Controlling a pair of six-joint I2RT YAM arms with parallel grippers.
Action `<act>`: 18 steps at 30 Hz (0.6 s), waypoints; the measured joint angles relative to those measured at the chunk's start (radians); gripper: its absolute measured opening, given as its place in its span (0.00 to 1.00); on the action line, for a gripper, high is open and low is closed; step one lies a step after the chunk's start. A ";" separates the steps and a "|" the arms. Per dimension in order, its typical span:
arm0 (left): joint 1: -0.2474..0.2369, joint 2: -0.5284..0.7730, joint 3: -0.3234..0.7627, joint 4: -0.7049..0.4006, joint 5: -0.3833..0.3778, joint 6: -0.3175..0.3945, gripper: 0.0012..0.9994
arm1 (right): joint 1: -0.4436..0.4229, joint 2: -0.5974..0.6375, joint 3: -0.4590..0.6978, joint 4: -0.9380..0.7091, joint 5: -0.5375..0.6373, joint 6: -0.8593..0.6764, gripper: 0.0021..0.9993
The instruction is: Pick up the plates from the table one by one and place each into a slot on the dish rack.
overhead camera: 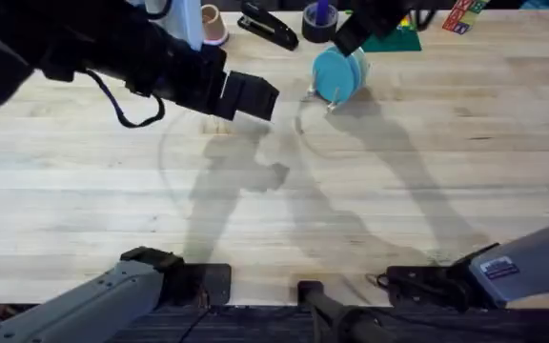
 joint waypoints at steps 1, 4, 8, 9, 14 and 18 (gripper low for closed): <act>0.000 0.000 0.000 0.000 0.000 0.000 0.99 | 0.000 -0.018 0.001 -0.014 0.002 0.000 0.43; 0.000 0.000 0.000 0.000 0.000 0.000 0.99 | 0.000 -0.055 0.002 -0.059 0.006 0.001 0.48; 0.000 0.000 0.000 0.000 0.000 0.000 0.99 | 0.000 -0.103 0.002 -0.083 0.008 0.002 0.55; 0.000 0.000 0.000 0.000 0.000 0.000 0.99 | 0.000 -0.120 0.002 -0.093 0.009 0.004 0.57; 0.000 0.000 0.000 0.000 0.000 0.000 0.99 | 0.000 -0.225 0.002 -0.191 0.010 0.023 0.98; 0.000 0.000 0.000 0.000 0.000 0.000 0.99 | 0.000 -0.314 -0.001 -0.201 0.010 0.070 0.99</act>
